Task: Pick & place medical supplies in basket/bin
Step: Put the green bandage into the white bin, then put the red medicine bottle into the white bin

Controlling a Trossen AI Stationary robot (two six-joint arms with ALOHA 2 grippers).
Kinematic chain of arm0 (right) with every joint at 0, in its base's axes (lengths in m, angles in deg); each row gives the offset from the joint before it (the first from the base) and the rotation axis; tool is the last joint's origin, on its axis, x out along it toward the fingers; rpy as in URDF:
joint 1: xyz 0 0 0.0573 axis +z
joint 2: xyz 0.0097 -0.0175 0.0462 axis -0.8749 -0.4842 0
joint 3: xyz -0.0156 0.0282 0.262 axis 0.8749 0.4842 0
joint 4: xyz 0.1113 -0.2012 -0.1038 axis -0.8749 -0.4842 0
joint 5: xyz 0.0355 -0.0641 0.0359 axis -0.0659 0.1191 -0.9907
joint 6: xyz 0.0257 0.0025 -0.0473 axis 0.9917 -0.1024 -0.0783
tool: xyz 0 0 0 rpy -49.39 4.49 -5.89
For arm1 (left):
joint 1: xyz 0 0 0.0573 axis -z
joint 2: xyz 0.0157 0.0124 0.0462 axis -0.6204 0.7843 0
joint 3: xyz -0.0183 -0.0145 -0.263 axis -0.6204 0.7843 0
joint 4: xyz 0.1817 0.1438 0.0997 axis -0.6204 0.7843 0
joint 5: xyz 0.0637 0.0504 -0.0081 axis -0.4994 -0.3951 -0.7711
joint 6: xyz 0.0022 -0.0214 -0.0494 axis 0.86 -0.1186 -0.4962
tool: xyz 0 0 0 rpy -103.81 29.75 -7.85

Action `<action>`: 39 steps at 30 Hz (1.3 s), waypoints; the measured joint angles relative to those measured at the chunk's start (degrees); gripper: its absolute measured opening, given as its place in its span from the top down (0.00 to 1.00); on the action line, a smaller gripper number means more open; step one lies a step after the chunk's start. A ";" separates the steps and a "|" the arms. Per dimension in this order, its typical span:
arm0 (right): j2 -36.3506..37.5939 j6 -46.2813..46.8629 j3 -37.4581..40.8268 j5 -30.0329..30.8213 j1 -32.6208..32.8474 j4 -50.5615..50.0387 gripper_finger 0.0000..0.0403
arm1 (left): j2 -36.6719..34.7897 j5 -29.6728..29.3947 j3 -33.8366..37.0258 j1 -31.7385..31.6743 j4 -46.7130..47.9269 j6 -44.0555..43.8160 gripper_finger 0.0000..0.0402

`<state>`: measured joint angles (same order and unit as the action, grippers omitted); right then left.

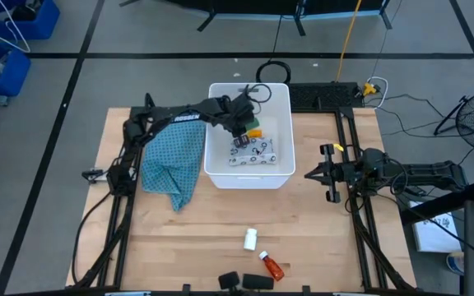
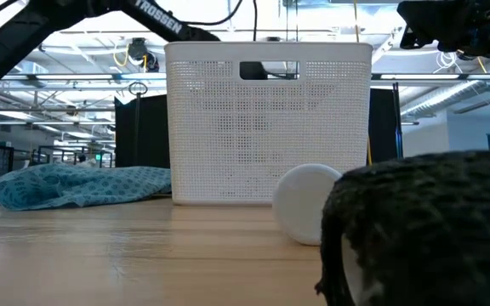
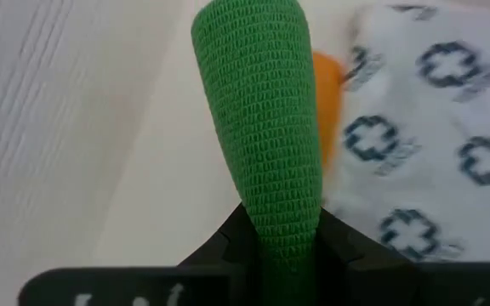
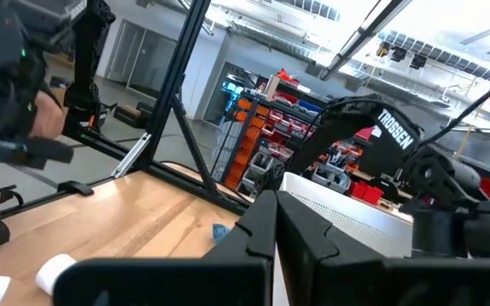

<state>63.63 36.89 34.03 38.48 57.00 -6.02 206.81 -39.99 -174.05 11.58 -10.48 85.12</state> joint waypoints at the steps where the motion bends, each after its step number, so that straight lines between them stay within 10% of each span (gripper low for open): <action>1: 0.00 -0.01 0.00 -0.01 0.00 0.00 1.00 | -0.05 -0.06 1.05 -0.26 -0.68 -0.41 0.85; 12: 0.00 0.17 0.00 -0.10 0.00 1.27 1.00 | 0.01 4.54 6.15 -1.72 -2.18 -2.68 0.84; 21: 0.00 0.20 0.00 -0.12 0.00 1.31 1.00 | -0.01 5.93 4.12 -1.53 -2.50 -3.26 0.59; 31: -0.02 0.86 0.00 -0.19 0.00 1.73 1.00 | -0.01 4.82 -6.56 -1.24 4.55 -0.41 0.21; 39: 0.00 0.91 0.00 -0.22 0.01 0.68 1.00 | -9.27 -2.97 -23.14 3.53 27.18 5.77 0.26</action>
<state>63.63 37.80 34.03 38.26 57.01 -5.34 197.55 -42.96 -197.19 15.11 16.70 90.89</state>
